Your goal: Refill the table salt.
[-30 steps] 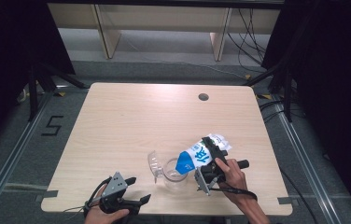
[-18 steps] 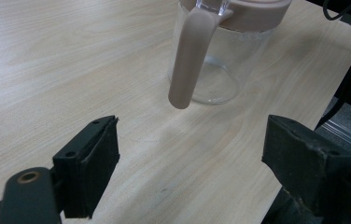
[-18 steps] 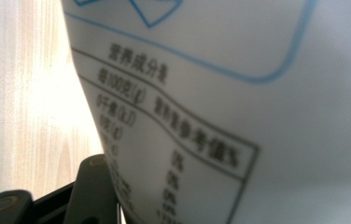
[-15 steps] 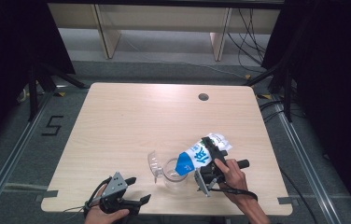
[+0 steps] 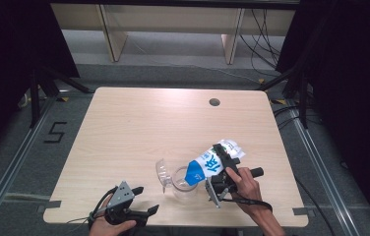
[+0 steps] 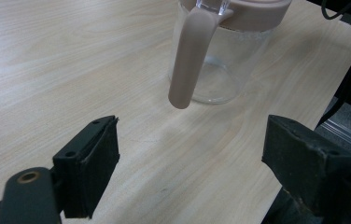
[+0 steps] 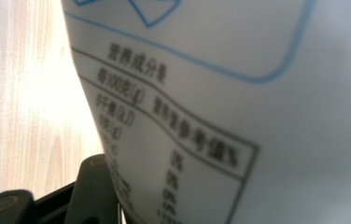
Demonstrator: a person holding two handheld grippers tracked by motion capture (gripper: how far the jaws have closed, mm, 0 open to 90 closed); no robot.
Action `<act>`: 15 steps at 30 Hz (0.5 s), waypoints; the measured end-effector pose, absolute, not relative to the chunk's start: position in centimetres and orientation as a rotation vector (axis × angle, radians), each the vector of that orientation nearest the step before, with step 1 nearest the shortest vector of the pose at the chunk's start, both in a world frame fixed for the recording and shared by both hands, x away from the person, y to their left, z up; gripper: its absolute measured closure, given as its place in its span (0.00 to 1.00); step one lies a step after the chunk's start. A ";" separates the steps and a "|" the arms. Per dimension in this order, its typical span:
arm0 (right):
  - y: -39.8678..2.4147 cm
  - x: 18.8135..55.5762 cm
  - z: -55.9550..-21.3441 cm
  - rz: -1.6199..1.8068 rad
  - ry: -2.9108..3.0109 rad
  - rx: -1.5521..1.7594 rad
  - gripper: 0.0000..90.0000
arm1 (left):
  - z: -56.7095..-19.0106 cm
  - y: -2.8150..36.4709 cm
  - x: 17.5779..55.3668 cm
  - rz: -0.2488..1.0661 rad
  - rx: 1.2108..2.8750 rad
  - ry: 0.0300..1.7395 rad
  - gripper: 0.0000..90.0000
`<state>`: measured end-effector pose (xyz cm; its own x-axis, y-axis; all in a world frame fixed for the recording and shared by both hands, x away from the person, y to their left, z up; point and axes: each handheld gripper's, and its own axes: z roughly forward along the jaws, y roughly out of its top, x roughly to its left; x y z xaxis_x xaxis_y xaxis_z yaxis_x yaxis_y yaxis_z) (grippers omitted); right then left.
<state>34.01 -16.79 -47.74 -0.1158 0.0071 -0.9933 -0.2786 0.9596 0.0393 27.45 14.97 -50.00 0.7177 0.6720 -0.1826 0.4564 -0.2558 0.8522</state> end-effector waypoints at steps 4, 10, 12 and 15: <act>-16.7 34.0 -47.5 0.223 1.662 -0.246 0.53 | -50.0 15.0 27.5 0.265 1.903 0.873 0.20; -16.7 34.1 -47.3 0.206 1.656 -0.274 0.53 | -50.0 15.0 27.4 0.266 1.901 0.873 0.20; -16.7 34.0 -47.5 0.220 1.659 -0.248 0.53 | -50.0 15.0 27.4 0.266 1.901 0.875 0.20; -16.8 34.0 -47.8 0.240 1.664 -0.221 0.54 | -50.0 15.0 27.4 0.266 1.903 0.872 0.20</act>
<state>34.01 -16.78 -47.75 -0.1055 -0.0034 -0.9944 -0.2842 0.9584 0.0268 27.45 14.97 -50.00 0.7177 0.6720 -0.1826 0.4561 -0.2554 0.8525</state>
